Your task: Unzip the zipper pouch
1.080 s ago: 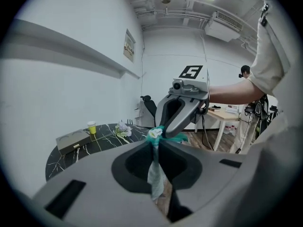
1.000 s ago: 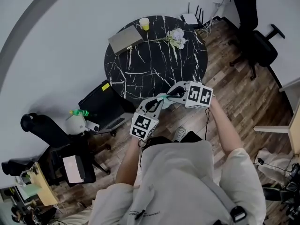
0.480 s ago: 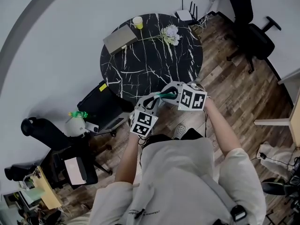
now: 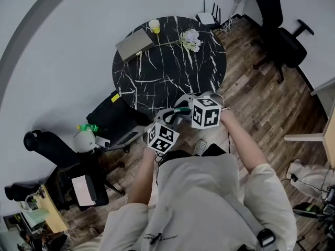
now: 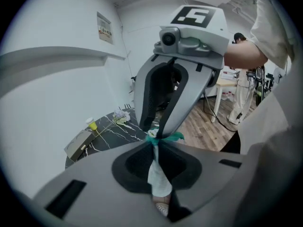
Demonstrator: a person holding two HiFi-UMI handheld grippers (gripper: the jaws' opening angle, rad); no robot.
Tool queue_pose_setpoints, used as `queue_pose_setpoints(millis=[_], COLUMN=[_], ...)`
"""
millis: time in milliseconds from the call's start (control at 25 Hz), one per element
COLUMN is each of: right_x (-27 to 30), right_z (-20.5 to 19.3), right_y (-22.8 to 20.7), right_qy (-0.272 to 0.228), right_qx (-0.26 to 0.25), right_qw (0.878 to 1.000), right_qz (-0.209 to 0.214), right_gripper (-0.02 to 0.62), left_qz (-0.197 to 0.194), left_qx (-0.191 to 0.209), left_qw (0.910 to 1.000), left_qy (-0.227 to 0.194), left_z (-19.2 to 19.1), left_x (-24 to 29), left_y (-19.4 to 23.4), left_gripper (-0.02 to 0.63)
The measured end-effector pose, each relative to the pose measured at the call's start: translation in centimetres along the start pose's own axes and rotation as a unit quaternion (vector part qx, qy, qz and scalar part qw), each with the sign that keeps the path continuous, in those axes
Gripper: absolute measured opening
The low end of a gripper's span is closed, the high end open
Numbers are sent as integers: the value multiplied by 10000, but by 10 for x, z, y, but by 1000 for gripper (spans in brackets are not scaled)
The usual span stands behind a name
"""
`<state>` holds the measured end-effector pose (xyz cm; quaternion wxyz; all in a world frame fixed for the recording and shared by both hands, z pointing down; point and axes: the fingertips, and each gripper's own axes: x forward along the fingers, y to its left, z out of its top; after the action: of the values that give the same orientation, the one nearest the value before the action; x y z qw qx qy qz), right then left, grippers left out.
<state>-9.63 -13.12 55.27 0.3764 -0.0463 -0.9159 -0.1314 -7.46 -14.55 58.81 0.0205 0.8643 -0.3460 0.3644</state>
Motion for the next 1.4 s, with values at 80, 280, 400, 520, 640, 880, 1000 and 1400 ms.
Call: queue_pose_setpoints(millis=[80,280,400,520,640,880,1000,1400], right_x=[3,14,18,17,14,12,7,-5], right_z=[-5,-16,-17,-13,-10,-12,-14,-16], right_y=[5,14,17,17,15,17,17,20], right_qy=[295,812,892,764,759,851,843,658], right_qx=[-294,-817,-910,-917,-1007,-1170,-1191,-1743], right_qw=[9991,9931,9916,9928,9920,9895,9893,9823], right_qz=[73,227,232,137,52,26,-24,-218], right_gripper=[72,72,71,69,64,43,40,15], left_qz=[-56,-313,-498,-620,-647,-706,-728,-1261], left_qx=[277,927,877,522,439,607,623,207], left_qw=[9994,9924,9911,9932,9932,9903,9901,9894], left_qy=[214,749,871,840,867,1026,1026,684], left_z=[-4,-16,-21,-20,-16,-15,-14,-7], left_x=[2,9,10,6,4,6,7,3], left_y=[-3,-11,-14,-12,-10,-10,-9,-11], left_gripper=[39,39,38,39,39,40,40,39])
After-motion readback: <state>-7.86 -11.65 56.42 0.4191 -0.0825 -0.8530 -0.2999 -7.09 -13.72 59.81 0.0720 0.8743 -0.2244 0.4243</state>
